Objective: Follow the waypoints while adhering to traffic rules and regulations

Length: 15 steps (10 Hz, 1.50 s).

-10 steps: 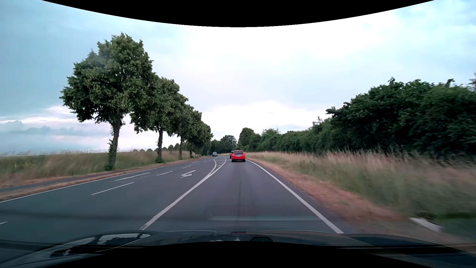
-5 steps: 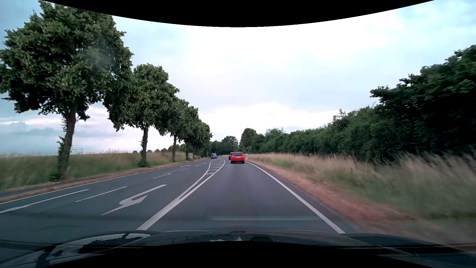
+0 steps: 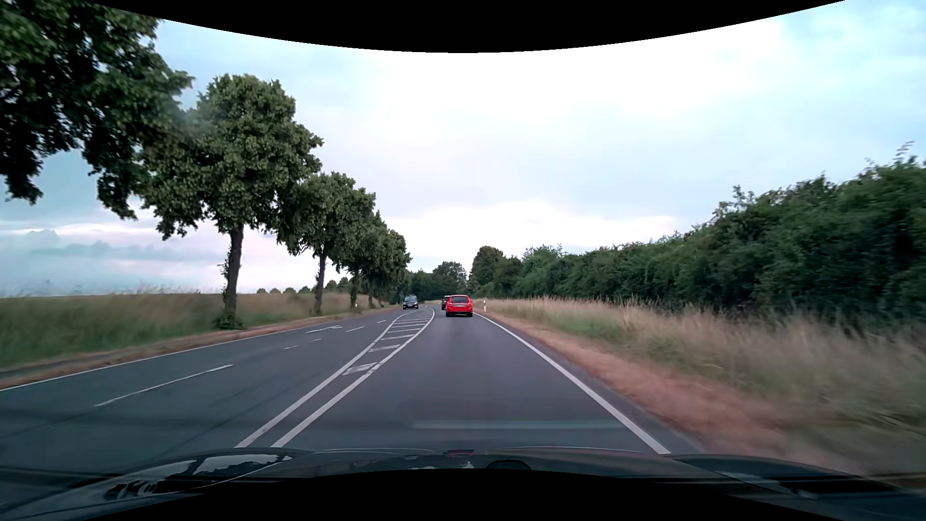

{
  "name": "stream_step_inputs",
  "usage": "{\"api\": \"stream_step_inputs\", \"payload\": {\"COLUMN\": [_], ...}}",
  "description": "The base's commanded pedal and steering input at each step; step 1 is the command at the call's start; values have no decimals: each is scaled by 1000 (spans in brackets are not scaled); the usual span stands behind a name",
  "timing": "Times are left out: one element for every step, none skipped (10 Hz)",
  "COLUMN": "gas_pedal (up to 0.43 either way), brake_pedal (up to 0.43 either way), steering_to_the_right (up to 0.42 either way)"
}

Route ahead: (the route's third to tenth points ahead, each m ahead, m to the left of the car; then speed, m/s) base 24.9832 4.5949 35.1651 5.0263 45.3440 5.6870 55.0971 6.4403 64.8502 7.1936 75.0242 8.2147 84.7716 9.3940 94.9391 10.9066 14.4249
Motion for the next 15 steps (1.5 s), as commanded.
{"api": "stream_step_inputs", "payload": {"gas_pedal": [248,248,248,248,248,248,248,248,248,248,248,248,240,240,240], "brake_pedal": [0,0,0,0,0,0,0,0,0,0,0,0,0,0,0], "steering_to_the_right": [-7,-7,-9,-14,-15,-14,-14,-14,-14,-14,-13,-13,-12,-12,-11]}}
